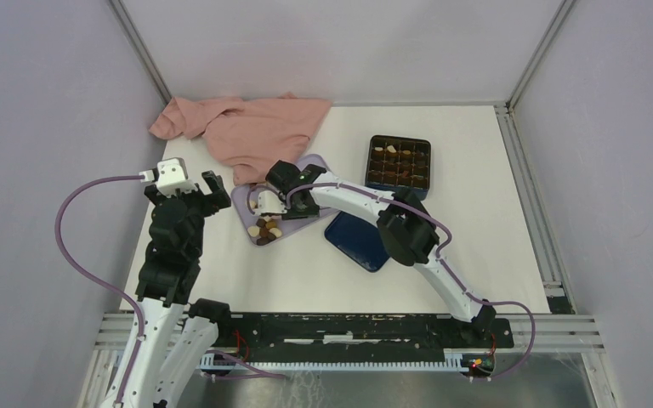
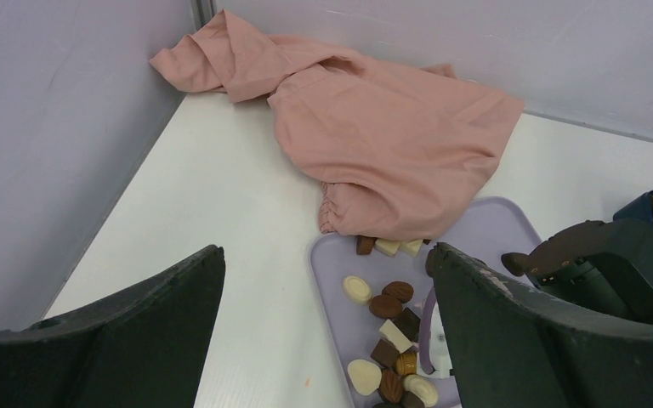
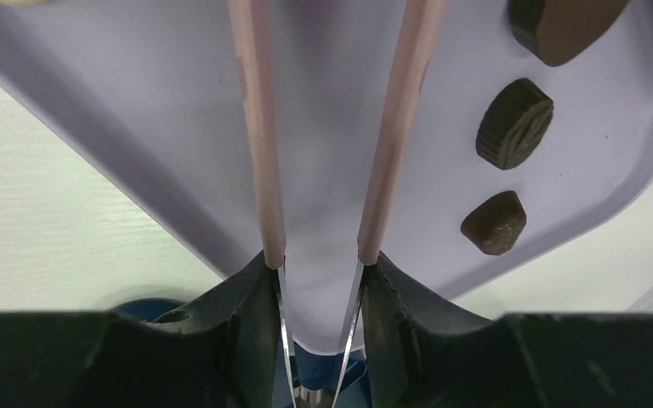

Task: Pack the chocolate
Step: Pick up the fake chocolate from the plate.

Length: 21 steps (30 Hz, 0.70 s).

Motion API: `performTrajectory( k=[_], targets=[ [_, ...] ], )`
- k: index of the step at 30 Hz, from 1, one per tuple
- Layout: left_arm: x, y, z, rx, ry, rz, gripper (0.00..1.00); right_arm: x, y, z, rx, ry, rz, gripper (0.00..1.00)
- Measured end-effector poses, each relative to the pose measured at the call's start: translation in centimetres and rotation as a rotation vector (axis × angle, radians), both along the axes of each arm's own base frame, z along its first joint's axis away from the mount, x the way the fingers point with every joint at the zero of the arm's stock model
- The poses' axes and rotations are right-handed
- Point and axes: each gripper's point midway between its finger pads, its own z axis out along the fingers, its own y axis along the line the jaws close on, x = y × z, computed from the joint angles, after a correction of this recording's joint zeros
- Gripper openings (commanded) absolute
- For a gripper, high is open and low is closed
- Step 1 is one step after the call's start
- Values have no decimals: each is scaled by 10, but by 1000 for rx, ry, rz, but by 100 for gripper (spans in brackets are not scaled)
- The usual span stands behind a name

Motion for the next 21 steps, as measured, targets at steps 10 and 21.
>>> performTrajectory(
  k=[10, 21],
  targets=[
    [0, 0, 0, 0, 0, 0, 96, 1, 2, -6, -18, -17, -2, 42],
    [0, 0, -1, 0, 2, -1, 96, 5, 9, -1, 5, -31, -7, 44]
  ],
)
